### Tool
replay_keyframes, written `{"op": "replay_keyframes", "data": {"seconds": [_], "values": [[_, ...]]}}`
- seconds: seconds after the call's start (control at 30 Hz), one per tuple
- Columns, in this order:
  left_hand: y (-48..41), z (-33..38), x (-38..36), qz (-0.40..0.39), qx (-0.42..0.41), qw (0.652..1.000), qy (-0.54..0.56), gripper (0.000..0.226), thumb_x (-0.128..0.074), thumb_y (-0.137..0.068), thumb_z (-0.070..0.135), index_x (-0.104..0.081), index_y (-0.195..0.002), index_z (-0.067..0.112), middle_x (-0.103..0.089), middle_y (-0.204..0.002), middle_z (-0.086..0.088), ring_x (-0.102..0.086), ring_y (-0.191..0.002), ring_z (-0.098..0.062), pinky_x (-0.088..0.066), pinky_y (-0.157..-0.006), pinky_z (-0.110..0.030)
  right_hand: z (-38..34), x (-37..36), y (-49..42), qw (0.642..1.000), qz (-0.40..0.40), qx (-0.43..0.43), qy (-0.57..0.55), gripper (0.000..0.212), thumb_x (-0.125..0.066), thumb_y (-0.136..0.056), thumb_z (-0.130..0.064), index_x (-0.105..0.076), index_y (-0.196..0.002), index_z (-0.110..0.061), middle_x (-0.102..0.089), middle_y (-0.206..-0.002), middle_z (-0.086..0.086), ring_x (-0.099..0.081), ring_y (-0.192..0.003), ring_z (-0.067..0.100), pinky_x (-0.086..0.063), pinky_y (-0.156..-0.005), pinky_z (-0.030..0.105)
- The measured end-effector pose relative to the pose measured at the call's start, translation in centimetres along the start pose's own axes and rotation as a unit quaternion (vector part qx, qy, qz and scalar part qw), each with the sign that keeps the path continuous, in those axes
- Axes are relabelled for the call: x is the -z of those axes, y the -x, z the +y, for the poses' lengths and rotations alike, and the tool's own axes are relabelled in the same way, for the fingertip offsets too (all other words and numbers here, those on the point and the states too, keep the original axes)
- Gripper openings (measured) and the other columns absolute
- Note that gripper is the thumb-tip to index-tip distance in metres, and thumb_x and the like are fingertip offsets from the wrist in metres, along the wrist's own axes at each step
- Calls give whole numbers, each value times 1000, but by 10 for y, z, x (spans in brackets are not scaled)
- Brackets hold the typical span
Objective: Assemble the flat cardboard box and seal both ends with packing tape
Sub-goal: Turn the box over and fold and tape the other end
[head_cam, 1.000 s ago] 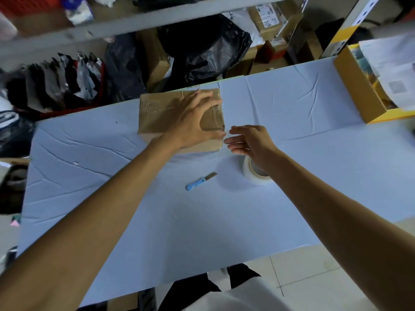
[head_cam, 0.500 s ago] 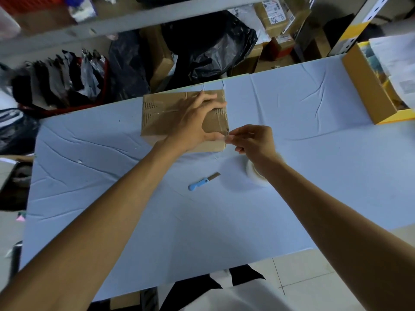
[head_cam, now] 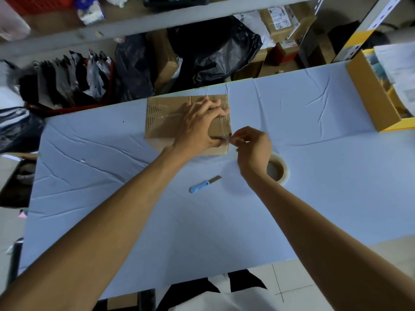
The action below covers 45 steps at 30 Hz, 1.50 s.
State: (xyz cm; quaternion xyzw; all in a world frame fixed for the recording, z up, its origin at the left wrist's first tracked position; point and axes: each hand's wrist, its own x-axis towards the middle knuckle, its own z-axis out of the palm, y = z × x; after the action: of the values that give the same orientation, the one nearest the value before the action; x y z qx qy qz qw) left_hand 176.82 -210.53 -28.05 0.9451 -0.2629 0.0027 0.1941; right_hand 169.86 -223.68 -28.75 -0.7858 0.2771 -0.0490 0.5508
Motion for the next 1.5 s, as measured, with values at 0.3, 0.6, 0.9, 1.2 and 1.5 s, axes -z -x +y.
{"op": "replay_keyframes", "data": {"seconds": [0.3, 0.6, 0.9, 1.2, 1.5], "values": [[0, 1, -2, -15, 15, 1000, 0, 73, -79, -68, 47, -50, -132, 28, -35, -151, 0, -19, -145, -24, -5, -116, -45, 1, 6, -16, 998, -38, -47, 0, 20, -85, -65, -14, -66, -67, -10, -65, -69, 2, -64, -59, 20, -56, -56, 33], [0, 1, -2, 9, 19, 999, 46, 68, -80, -66, 44, -55, -127, 29, -41, -147, 2, -21, -144, -23, -6, -116, -44, -7, -14, 22, 973, 98, -131, -161, 9, -70, -83, -15, -69, -73, -15, -69, -64, -3, -68, -60, 11, -59, -71, 31], [0, 1, -4, 14, 18, 999, 48, 66, -80, -67, 35, -56, -128, 28, -42, -147, 2, -22, -144, -23, -8, -114, -44, -19, -26, 29, 981, 89, -102, -136, 26, -65, -83, -30, -70, -74, -5, -70, -75, 16, -63, -66, 28, -49, -64, 35], [0, 2, -9, 33, 30, 996, 72, 53, -74, -68, 41, -61, -117, 26, -48, -142, 1, -27, -142, -25, -7, -114, -43, -28, -32, 18, 990, 79, -110, -44, 17, -66, -80, -21, -73, -72, -7, -69, -69, 17, -54, -61, 33, -50, -66, 37], [0, 5, -10, 43, 26, 998, 43, 58, -78, -68, 36, -59, -121, 25, -45, -145, -1, -26, -142, -26, -6, -116, -46, -21, -21, 18, 994, 28, -85, -67, 19, -71, -78, -33, -78, -85, -17, -74, -70, -3, -68, -71, 13, -56, -74, 32]]}}
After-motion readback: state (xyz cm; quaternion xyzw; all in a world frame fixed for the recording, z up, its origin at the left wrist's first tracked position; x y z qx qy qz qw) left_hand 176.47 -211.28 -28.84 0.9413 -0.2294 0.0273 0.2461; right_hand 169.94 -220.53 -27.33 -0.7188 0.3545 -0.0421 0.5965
